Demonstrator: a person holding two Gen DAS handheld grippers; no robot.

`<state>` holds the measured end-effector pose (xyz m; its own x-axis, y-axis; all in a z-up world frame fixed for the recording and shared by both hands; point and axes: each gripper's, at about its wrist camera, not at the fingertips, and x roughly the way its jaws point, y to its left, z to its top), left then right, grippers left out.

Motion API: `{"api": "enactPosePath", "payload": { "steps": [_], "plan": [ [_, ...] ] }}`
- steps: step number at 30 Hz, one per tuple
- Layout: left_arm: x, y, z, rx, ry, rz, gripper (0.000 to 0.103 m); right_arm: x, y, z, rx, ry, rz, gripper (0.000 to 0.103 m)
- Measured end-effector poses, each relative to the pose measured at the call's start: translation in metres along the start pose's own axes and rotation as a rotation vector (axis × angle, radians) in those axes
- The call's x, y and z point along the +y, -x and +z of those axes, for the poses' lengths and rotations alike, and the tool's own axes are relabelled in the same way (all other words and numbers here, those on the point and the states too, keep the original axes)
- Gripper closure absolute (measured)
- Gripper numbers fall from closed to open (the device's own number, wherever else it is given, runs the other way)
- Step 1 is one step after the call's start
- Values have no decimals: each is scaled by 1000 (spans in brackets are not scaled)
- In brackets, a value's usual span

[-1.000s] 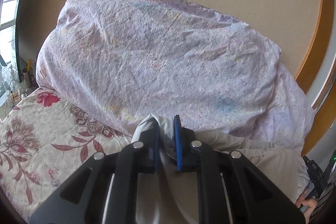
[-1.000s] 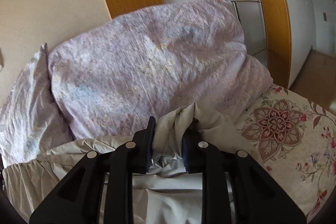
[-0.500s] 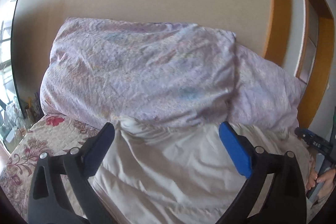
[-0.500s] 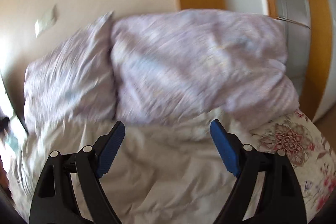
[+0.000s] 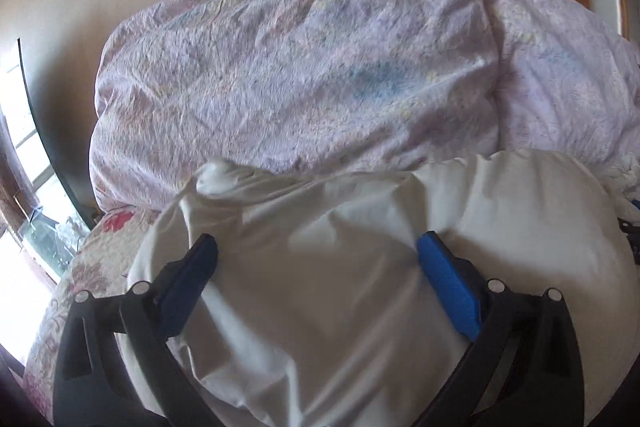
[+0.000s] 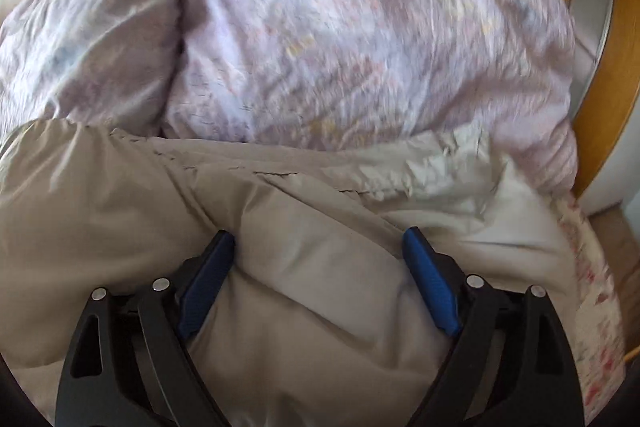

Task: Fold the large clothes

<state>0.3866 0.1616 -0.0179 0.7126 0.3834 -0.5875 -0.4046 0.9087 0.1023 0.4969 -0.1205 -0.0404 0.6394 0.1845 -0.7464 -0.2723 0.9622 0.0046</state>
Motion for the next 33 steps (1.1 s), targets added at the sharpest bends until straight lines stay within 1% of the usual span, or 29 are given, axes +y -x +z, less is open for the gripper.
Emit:
{"api": "enactPosePath", "payload": {
  "steps": [3, 5, 11, 17, 21, 23, 25, 26, 27, 28, 30, 33],
  "plan": [
    [8, -18, -1, 42, 62, -9, 2, 3, -7, -2, 2, -3, -22, 13],
    [8, -27, -2, 52, 77, -5, 2, 4, -11, -3, 4, -2, -38, 11],
    [-4, -47, -2, 83, 43, 15, 2, 6, -26, -7, 24, -12, -58, 8],
    [-16, -63, -3, 119, -10, 66, 2, 10, -41, -5, 75, -2, -90, 4],
    [-19, -72, -3, 133, -19, 83, 2, 13, -50, -2, 92, -4, -115, 3],
    [-18, -71, -4, 137, -19, 82, 2, 13, -50, 0, 98, -2, -117, 3],
    [-13, -62, -4, 155, -27, 74, 2, 9, -42, 1, 121, 3, -98, 3],
    [-8, -53, -6, 160, -19, 65, 2, 8, -32, 1, 111, -4, -73, 4],
    [-1, -40, -5, 150, -3, 39, 2, 2, -19, 3, 80, -15, -41, 4],
    [5, -30, -3, 130, 5, 25, 2, -4, -6, 7, 40, -21, -31, 4],
    [14, -14, 1, 84, -2, 43, 2, -13, 5, 16, -7, -11, -46, 4],
    [24, -12, 11, 55, -32, 119, 2, -28, 2, 24, 2, -4, -97, 4]
  ]
}}
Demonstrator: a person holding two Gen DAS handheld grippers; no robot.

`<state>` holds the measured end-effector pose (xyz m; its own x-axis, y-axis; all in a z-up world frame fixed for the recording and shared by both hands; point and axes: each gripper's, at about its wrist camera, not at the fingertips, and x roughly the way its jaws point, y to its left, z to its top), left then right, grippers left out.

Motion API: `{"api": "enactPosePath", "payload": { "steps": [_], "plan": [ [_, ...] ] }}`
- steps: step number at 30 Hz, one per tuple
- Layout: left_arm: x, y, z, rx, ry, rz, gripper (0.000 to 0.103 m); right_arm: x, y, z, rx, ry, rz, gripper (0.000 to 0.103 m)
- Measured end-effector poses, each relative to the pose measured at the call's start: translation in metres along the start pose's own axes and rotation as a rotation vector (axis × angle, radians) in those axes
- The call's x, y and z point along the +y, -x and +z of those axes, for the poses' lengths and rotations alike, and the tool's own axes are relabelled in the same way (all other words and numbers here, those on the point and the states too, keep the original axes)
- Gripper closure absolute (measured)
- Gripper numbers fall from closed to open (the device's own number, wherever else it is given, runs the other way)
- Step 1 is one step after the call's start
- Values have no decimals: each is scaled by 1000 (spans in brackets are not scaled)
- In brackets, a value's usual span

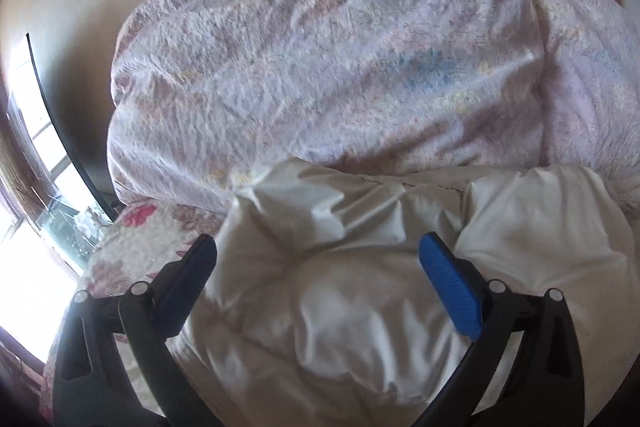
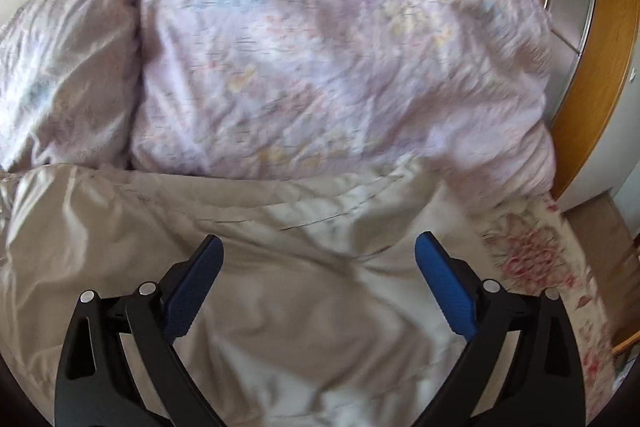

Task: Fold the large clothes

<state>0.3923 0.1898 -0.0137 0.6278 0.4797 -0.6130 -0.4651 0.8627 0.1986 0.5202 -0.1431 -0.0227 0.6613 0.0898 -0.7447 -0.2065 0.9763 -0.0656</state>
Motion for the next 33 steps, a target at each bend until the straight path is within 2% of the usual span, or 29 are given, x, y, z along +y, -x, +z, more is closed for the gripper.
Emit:
{"api": "enactPosePath", "payload": {
  "steps": [7, 13, 18, 24, 33],
  "plan": [
    [19, -35, 1, 36, 8, 100, 2, -31, -33, -19, 45, -70, -49, 4],
    [38, -64, -7, 93, 125, 42, 2, -45, -48, -27, 66, -134, 0, 3],
    [50, -85, -12, 163, 211, -33, 2, -57, -67, -28, 122, -164, 51, 1],
    [43, -97, -12, 214, 189, -20, 2, -70, -90, -28, 170, -163, 60, 1],
    [40, -113, -10, 260, 199, -36, 2, -79, -110, -28, 191, -182, 85, 1]
  ]
}}
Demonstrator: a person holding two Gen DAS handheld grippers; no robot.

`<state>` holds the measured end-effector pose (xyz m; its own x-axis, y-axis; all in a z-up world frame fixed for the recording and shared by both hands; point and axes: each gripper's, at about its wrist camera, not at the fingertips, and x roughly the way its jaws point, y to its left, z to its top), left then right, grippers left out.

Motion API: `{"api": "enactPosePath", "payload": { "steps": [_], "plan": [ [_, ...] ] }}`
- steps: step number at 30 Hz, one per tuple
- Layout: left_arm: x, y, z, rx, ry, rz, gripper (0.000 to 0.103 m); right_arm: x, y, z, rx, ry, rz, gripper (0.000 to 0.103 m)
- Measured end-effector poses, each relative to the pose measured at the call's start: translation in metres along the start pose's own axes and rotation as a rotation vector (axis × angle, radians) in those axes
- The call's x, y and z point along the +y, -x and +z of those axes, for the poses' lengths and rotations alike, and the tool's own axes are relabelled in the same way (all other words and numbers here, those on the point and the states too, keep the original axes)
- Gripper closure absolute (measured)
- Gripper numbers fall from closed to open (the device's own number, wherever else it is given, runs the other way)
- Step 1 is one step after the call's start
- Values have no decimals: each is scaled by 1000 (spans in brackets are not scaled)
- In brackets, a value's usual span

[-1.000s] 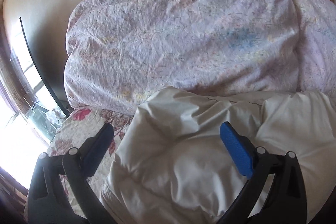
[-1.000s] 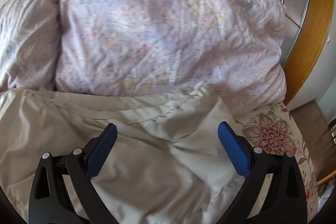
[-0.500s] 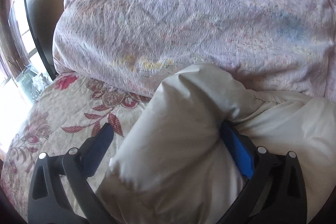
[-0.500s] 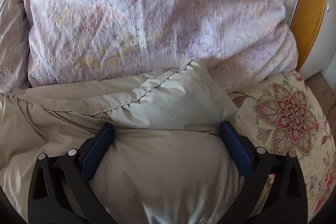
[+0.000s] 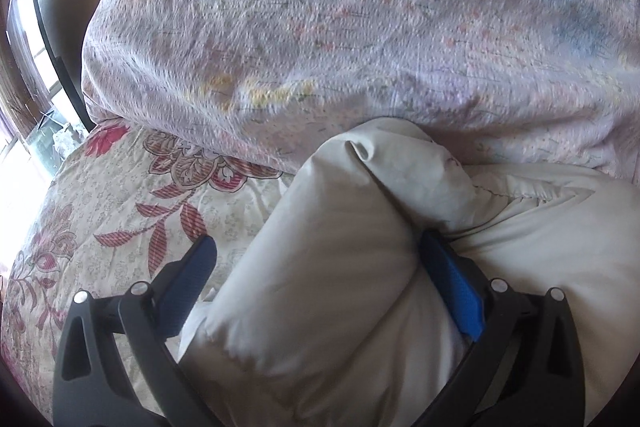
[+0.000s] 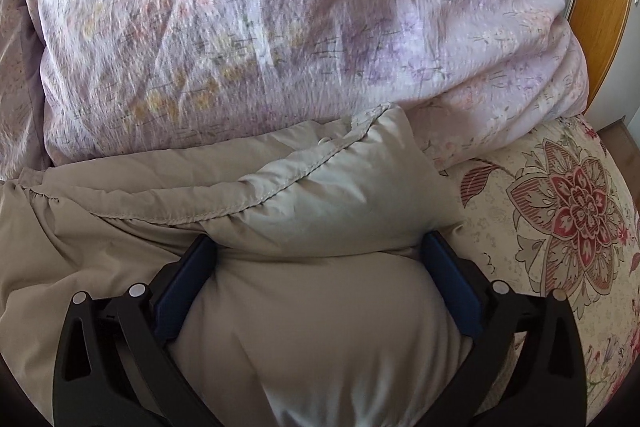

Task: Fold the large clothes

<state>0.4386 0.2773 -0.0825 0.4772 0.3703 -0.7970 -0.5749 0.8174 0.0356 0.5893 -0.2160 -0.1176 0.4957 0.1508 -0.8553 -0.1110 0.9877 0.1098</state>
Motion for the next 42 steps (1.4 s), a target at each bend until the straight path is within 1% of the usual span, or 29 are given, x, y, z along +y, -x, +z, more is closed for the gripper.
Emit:
{"api": "enactPosePath", "payload": {
  "steps": [1, 4, 6, 8, 10, 11, 12, 13, 14, 17, 19, 21, 24, 26, 28, 30, 31, 32, 34, 35, 37, 39, 42],
  "plan": [
    [1, -2, 1, 5, 2, 2, 2, 6, 0, 1, -1, -2, 0, 1],
    [4, -1, 1, -16, 12, 6, 2, 0, -1, 5, -39, -16, 2, 1],
    [11, 11, -2, -58, 33, 33, 2, -13, 10, 4, -85, -40, 17, 1],
    [19, 31, -6, -102, 40, 48, 2, -20, 18, 2, -91, -39, 20, 1],
    [26, 45, -9, -152, 22, 58, 2, -25, 23, 1, -93, -23, 4, 1],
    [28, 48, -10, -162, 7, 66, 2, -27, 22, 0, -94, -20, -4, 1],
    [29, 47, -10, -157, -3, 77, 2, -30, 19, 0, -91, -22, -9, 1],
    [30, 44, -10, -147, -8, 111, 2, -32, 16, 1, -89, -30, -12, 1],
    [33, 40, -10, -137, -3, 124, 2, -32, 13, 2, -90, -34, -20, 1],
    [49, 30, -12, -120, 41, 86, 2, -31, 2, 1, -85, -18, -53, 1],
    [50, 27, -13, -113, 39, 92, 2, -33, -7, 4, -68, -25, -40, 1],
    [48, 24, -13, -94, 47, 84, 2, -31, -13, 0, -50, -44, -13, 1],
    [54, 18, -13, -54, 93, 26, 2, -38, -23, 4, -39, -62, 10, 1],
    [60, 15, -13, -42, 126, -15, 2, -37, -19, 2, -52, -65, -2, 1],
    [65, 19, -15, -46, 148, -35, 2, -41, -8, -3, -85, -76, -26, 1],
    [78, 31, -19, -68, 174, -38, 2, -51, 16, -11, -151, -123, -83, 1],
    [86, 40, -23, -78, 189, -52, 2, -58, 27, -17, -175, -149, -86, 1],
    [95, 49, -27, -82, 206, -82, 2, -70, 43, -25, -200, -189, -81, 1],
    [118, 67, -38, -69, 241, -145, 2, -93, 68, -42, -208, -261, -78, 1],
    [128, 75, -45, -60, 258, -162, 2, -108, 80, -53, -195, -308, -59, 1],
    [147, 89, -59, -43, 287, -209, 3, -130, 94, -78, -149, -408, 24, 1],
    [165, 101, -77, -21, 335, -286, 3, -138, 104, -101, -104, -478, 125, 3],
    [171, 115, -106, 23, 394, -383, 3, -133, 111, -128, -28, -537, 264, 10]
  ]
}}
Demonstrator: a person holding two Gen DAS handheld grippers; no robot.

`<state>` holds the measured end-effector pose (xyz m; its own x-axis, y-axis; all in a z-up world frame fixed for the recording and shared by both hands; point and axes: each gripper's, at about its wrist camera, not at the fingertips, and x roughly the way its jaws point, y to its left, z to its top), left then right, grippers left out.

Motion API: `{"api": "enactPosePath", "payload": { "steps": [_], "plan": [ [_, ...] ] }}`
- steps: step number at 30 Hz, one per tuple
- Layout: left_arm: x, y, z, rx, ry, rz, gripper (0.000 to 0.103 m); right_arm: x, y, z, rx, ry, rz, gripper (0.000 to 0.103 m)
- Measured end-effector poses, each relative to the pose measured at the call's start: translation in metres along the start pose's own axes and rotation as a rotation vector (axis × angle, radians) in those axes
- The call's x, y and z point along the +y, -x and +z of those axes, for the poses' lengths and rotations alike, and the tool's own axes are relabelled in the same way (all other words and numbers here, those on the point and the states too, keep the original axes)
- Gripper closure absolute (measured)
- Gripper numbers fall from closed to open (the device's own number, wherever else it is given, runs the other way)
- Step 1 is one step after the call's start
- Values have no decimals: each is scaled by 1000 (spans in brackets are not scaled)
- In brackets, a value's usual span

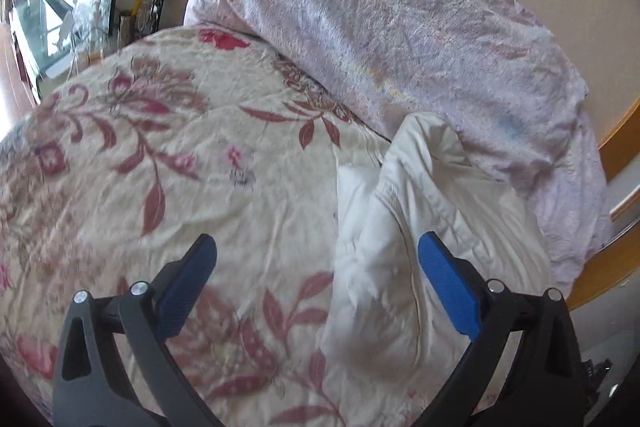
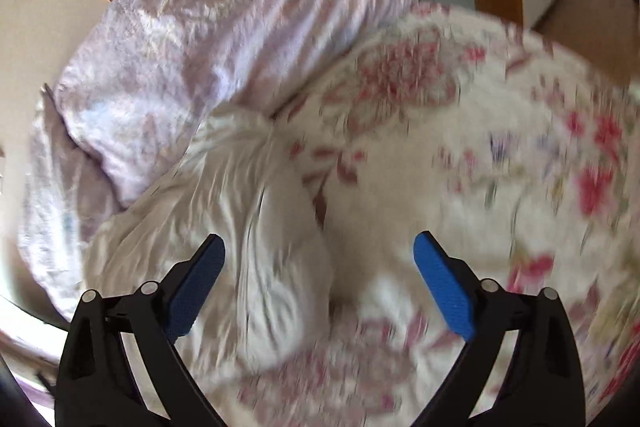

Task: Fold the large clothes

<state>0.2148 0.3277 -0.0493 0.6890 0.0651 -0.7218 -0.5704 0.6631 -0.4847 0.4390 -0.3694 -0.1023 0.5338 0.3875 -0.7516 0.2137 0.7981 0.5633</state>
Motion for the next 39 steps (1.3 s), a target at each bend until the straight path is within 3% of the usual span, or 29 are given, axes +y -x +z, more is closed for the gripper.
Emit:
{"api": "enactPosePath", "payload": {
  "steps": [5, 9, 15, 24, 29, 34, 39],
  "plan": [
    [-3, 10, -36, 72, 87, -110, 4, 2, -21, -31, 146, -79, 117, 25],
    [-11, 5, -52, 113, 136, -159, 10, 14, -20, -45, 163, -91, 142, 28],
    [-20, -17, -64, 181, 205, -217, 23, 23, -26, -50, 155, -97, 167, 32],
    [-25, -31, -71, 159, 308, -279, 41, 12, -27, -55, 93, -156, 226, 42],
    [-14, -35, -70, 146, 383, -330, 57, 5, -29, -55, 75, -190, 268, 57],
    [-16, -31, -66, 132, 353, -347, 73, 2, -22, -56, 47, -186, 317, 72],
    [-22, -22, -61, 104, 307, -363, 81, 13, -10, -56, 11, -140, 336, 79]
  ]
}}
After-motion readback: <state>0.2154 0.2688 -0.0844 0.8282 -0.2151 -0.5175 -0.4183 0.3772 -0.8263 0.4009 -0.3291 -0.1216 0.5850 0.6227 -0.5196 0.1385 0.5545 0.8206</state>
